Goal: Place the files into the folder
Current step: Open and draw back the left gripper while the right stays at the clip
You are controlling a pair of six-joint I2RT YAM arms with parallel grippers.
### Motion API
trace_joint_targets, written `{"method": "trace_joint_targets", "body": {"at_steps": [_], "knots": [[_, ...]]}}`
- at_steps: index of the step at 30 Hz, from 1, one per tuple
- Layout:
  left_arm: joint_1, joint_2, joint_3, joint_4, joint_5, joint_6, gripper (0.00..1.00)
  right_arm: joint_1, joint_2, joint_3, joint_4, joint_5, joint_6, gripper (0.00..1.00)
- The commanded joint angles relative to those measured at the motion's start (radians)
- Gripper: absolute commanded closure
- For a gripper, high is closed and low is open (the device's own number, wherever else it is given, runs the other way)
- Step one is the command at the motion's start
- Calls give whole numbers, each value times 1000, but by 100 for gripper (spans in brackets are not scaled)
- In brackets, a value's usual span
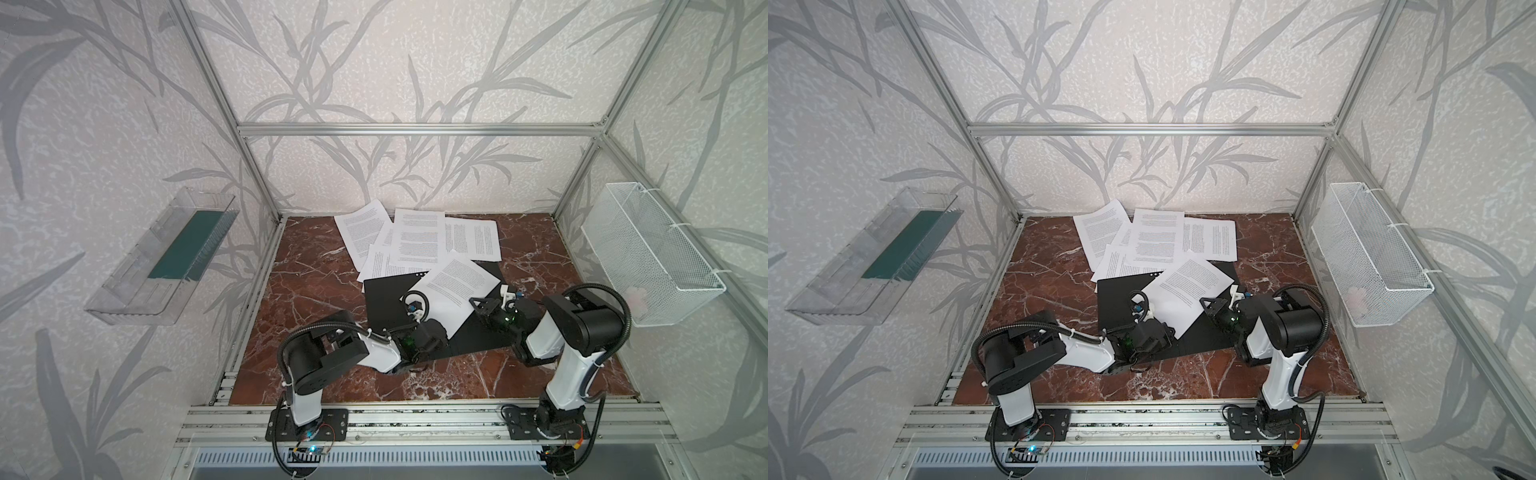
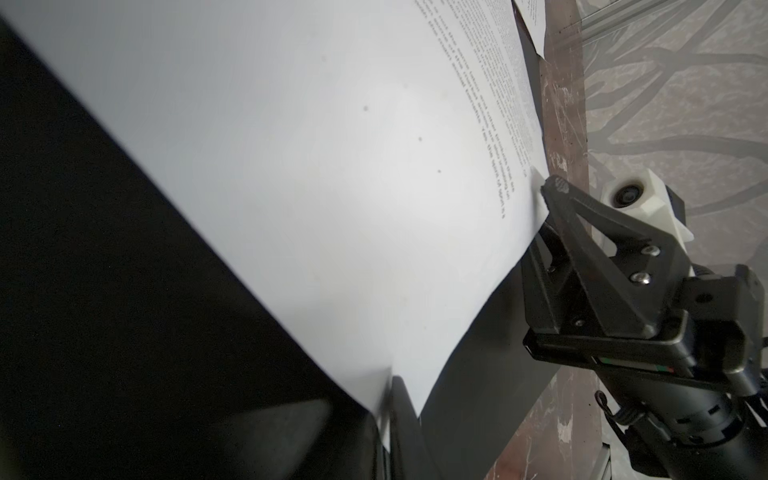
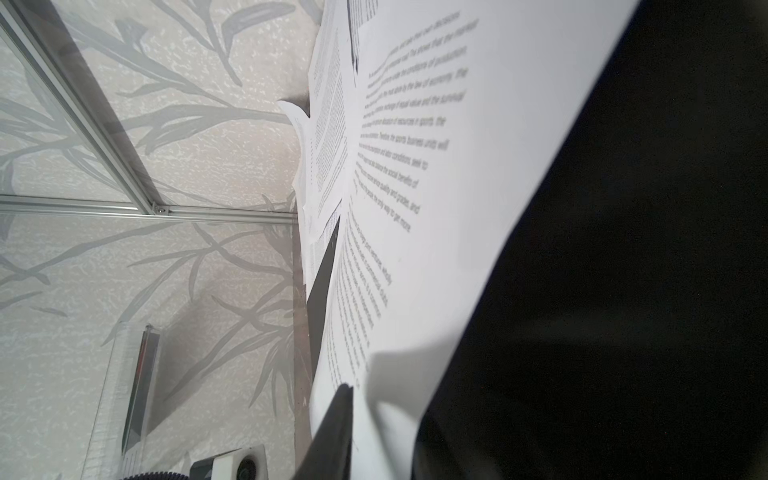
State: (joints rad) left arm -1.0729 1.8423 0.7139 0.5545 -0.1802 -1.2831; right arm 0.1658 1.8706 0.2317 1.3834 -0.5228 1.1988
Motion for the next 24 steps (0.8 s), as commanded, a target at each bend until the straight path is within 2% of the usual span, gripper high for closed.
{"method": "trace_joint_targets", "body": {"at_steps": [1, 4, 8, 11, 14, 19, 24], "knots": [[-4, -5, 22, 8, -1, 8, 79, 3, -27, -12, 23, 6, -15, 84], [5, -50, 36, -19, 11, 44, 70, 3, -30, -16, 24, 7, -15, 92], [8, -166, 64, -121, 33, 140, 50, 0, -21, -14, 20, -3, -15, 100], [6, -281, 77, -232, 38, 236, 39, -7, -19, -9, 2, -19, -16, 100], [6, -431, 29, -294, 4, 304, 31, -17, -51, -2, -36, -37, -29, 100], [6, -723, -8, -506, -43, 445, 20, -17, -254, 22, -341, -14, -131, 100], [7, -972, 35, -778, -29, 577, 1, -4, -511, 152, -893, 7, -301, 100]]}}
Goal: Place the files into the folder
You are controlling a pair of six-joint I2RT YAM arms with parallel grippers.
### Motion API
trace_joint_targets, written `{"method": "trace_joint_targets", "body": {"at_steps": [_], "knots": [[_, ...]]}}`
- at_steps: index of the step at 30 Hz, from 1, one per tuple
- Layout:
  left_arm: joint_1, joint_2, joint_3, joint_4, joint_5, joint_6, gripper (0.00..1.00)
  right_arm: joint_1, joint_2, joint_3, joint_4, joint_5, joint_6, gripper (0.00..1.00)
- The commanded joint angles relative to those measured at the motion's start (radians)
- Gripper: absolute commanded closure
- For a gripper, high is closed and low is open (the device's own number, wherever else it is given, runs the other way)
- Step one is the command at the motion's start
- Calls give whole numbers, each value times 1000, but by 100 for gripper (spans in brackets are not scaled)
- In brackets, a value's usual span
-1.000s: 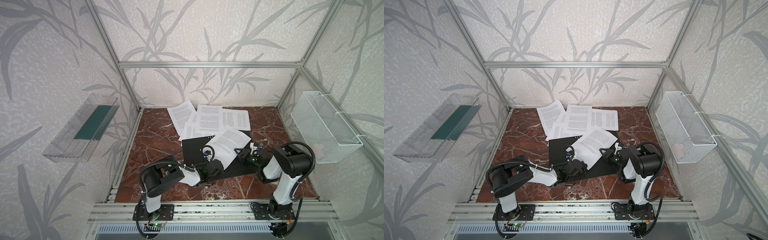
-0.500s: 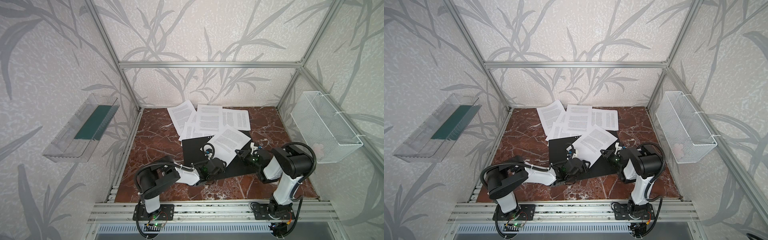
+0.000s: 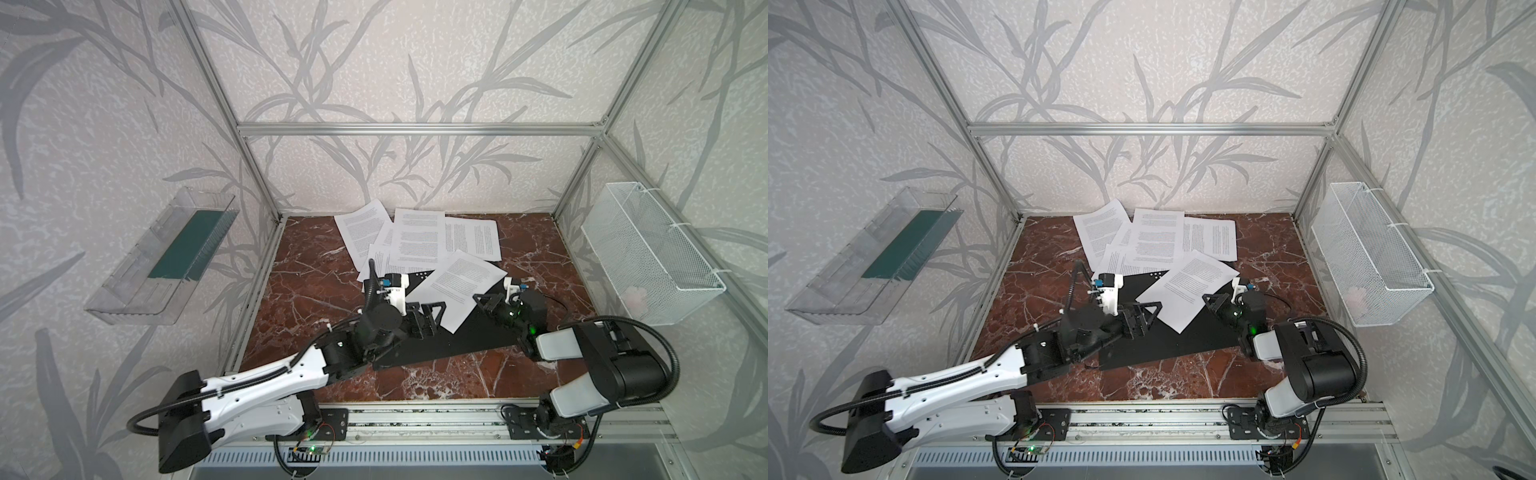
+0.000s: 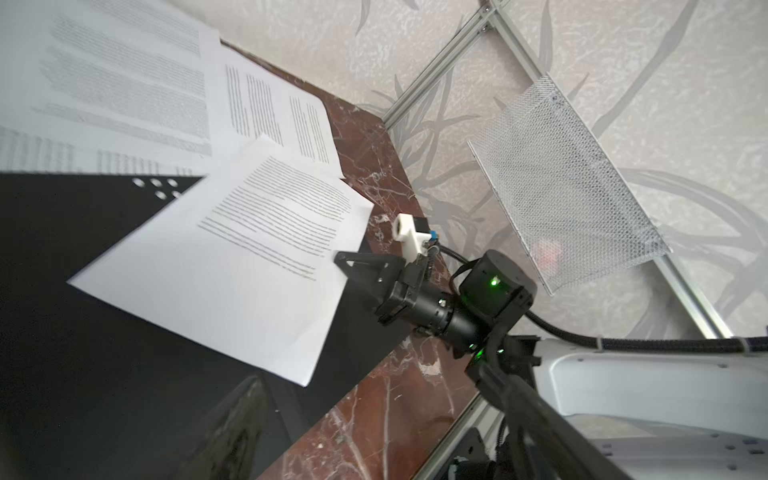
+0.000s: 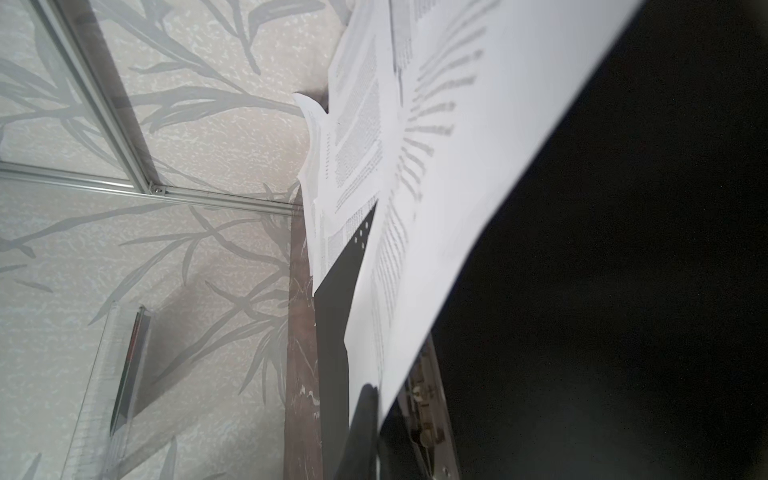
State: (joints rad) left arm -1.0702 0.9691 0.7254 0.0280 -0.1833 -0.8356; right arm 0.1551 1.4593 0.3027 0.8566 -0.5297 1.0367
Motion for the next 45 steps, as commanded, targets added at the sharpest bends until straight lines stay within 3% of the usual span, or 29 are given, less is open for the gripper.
{"method": "trace_joint_targets", "body": {"at_steps": [1, 5, 10, 13, 19, 23, 27, 29, 34, 39, 45], "knots": [[4, -142, 40, -319, -27, 152, 1, 10, -138, 129, -494, 11, -189, 100], [5, -262, 116, -589, -72, 226, 1, 14, -225, 288, -833, -10, -343, 100], [5, -368, 113, -741, -153, 286, 1, 23, -257, 459, -1144, -31, -515, 100], [5, -391, 96, -771, -217, 292, 1, 46, -279, 535, -1239, -55, -557, 100], [5, -375, 142, -773, -114, 308, 1, 174, -276, 750, -1450, 6, -654, 100], [5, -389, 177, -820, -48, 328, 1, 184, -235, 836, -1490, -49, -677, 100], [4, -413, 190, -916, -135, 324, 1, 175, -122, 915, -1573, -67, -757, 100], [5, -431, 190, -934, -134, 334, 1, 173, -64, 951, -1632, 11, -802, 100], [4, -464, 188, -965, -194, 316, 1, 170, 53, 1012, -1719, 390, -857, 100], [5, -424, 188, -969, -167, 317, 1, 169, 152, 1033, -1714, 677, -882, 100], [5, -370, 190, -974, -149, 314, 1, 170, 357, 1165, -1822, 865, -892, 100]]}}
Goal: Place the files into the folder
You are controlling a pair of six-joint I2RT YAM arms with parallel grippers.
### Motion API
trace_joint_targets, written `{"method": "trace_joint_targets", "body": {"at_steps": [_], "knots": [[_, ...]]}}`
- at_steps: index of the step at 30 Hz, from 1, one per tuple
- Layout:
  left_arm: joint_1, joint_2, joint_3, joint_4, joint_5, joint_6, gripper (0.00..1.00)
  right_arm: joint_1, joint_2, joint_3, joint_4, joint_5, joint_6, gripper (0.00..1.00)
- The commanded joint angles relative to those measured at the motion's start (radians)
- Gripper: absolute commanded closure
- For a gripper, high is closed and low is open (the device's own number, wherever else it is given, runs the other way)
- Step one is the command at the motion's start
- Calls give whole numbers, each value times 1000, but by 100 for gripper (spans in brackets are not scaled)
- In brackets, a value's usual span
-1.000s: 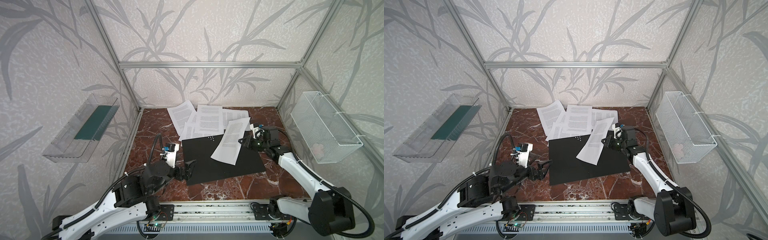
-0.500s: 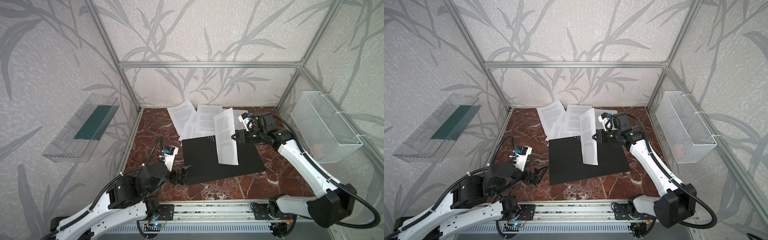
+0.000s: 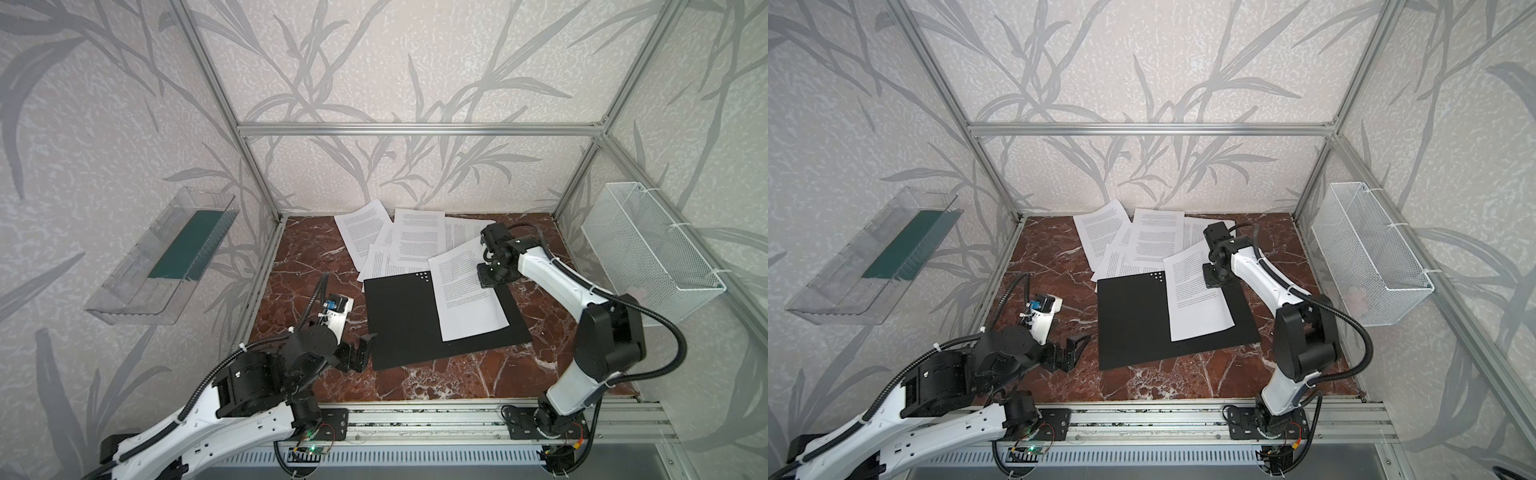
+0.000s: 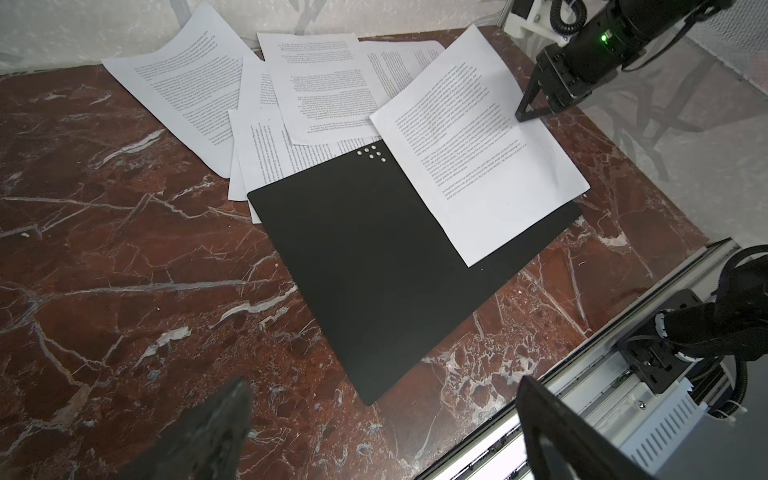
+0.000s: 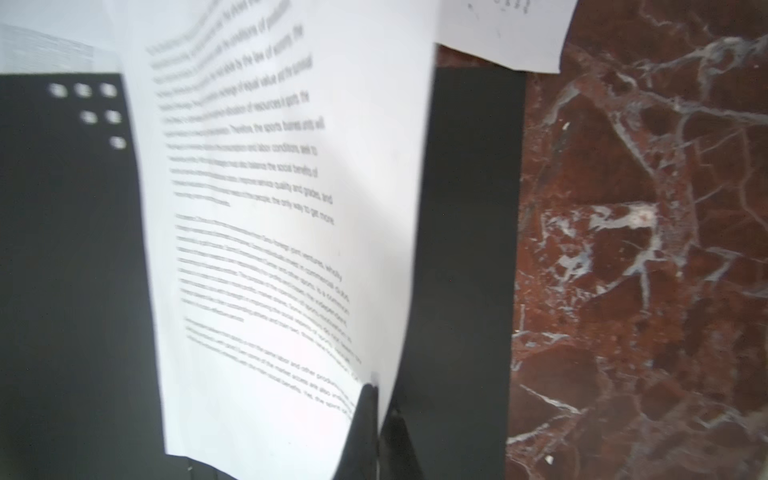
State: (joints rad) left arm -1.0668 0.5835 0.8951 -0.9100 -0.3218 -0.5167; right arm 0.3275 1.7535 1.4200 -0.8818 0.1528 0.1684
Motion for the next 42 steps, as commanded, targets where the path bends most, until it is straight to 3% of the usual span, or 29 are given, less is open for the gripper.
{"method": "trace_joint_targets", "body": {"at_steps": [1, 12, 25, 42], "knots": [[2, 19, 19, -35, -8, -4, 1, -2, 76, 52, -83, 211, -24, 100], [2, 37, 4, -26, 4, 0, 1, -4, 179, 104, -109, 292, -36, 100], [1, 55, 6, -29, -1, -1, 1, -7, 164, 64, -65, 219, -52, 100], [2, 62, 5, -27, 3, 1, 1, 70, 96, -15, -23, 296, -100, 100]]}}
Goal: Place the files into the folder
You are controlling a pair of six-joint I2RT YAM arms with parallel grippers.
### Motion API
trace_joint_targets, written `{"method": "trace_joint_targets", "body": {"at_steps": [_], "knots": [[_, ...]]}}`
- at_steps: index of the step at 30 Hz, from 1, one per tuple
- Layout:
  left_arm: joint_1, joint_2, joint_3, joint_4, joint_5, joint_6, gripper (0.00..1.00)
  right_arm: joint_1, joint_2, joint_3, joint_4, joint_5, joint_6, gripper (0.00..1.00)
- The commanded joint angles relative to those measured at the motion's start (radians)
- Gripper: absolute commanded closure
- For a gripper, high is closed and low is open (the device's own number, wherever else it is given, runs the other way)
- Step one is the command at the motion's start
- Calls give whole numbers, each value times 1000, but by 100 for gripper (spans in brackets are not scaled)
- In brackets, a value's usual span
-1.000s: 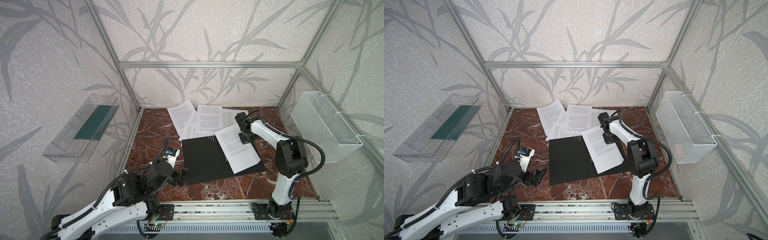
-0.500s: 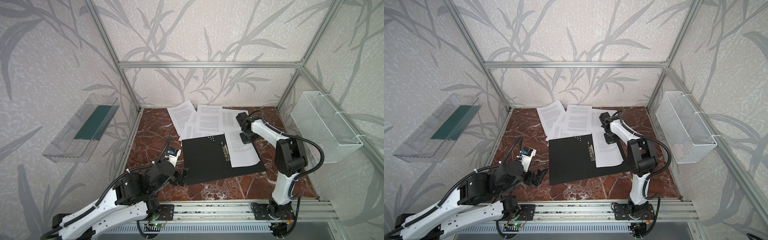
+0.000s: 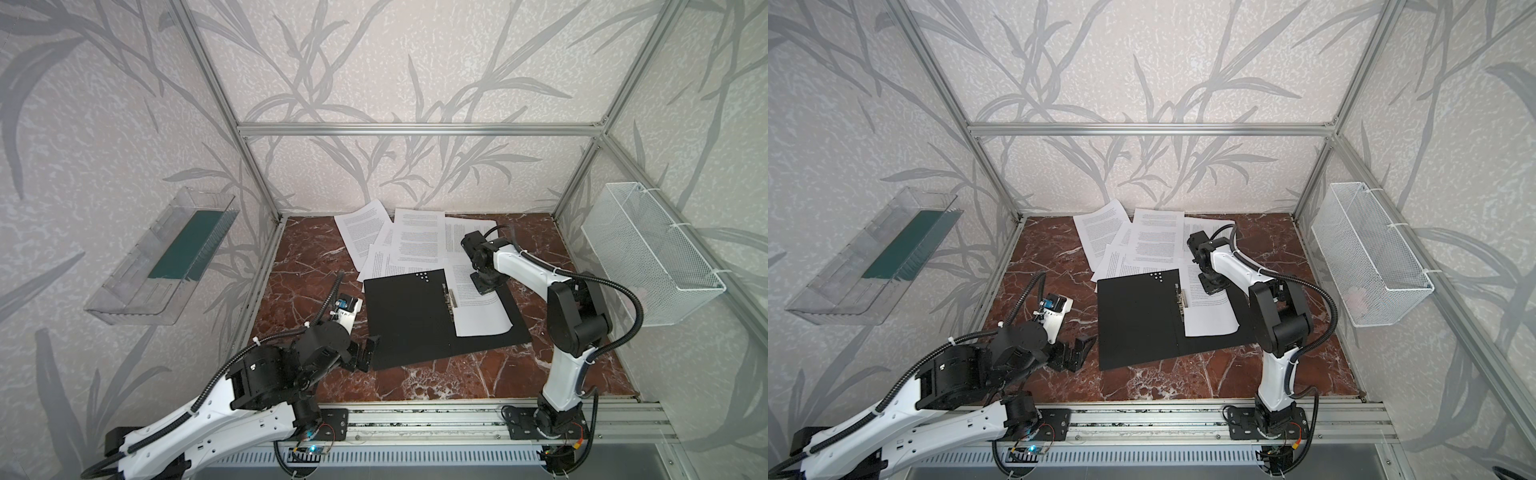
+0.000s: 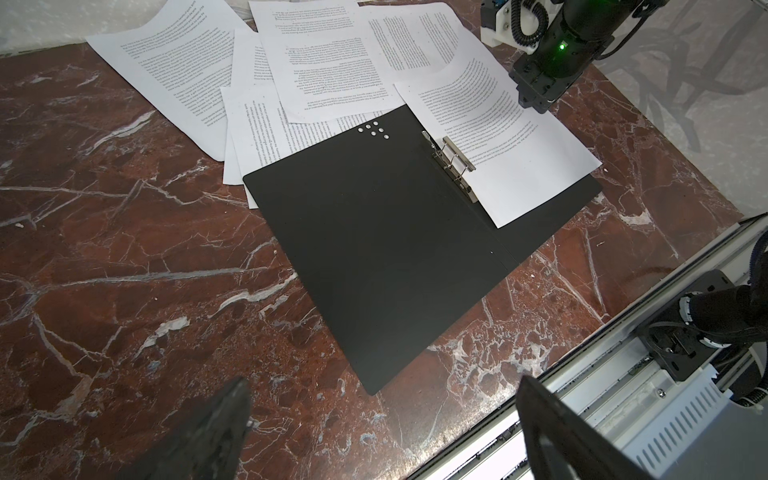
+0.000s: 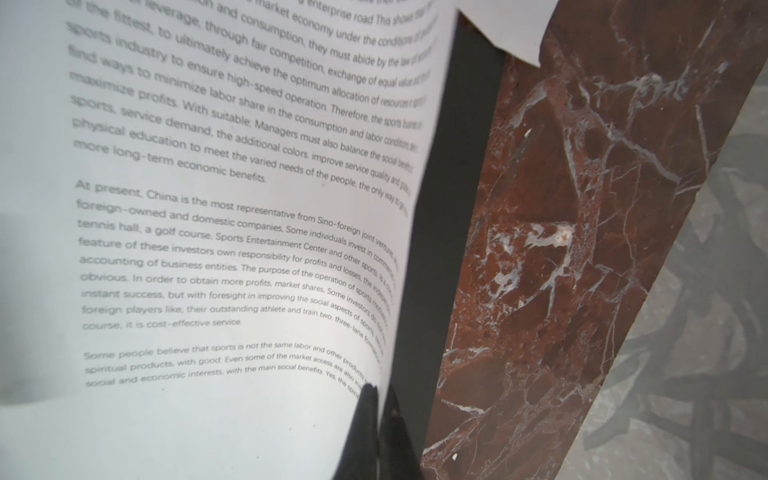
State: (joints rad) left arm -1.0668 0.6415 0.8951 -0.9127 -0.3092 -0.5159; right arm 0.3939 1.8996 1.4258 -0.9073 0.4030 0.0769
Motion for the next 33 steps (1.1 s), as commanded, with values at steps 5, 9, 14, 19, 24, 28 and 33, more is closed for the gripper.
{"method": "trace_joint_targets", "body": {"at_steps": [5, 9, 14, 19, 24, 28, 33], "knots": [[1, 9, 5, -25, -8, 1, 1, 6, -96, -81, 37, 50, -14, 100], [1, 12, 4, -23, -7, 1, 1, 9, -124, -105, 51, 44, -19, 100], [1, 20, 5, -25, -10, 1, 1, 19, -133, -116, 51, 92, -25, 100], [1, 27, 4, -26, -15, 0, 1, 42, -132, -117, 46, 108, -36, 100], [2, 33, 7, -28, -16, 0, 1, 51, -154, -136, 55, 106, -37, 100], [1, 37, 6, -28, -18, 0, 1, 57, -172, -154, 58, 113, -37, 100], [1, 37, 7, -29, -19, -1, 1, 62, -180, -161, 53, 119, -34, 100]]}}
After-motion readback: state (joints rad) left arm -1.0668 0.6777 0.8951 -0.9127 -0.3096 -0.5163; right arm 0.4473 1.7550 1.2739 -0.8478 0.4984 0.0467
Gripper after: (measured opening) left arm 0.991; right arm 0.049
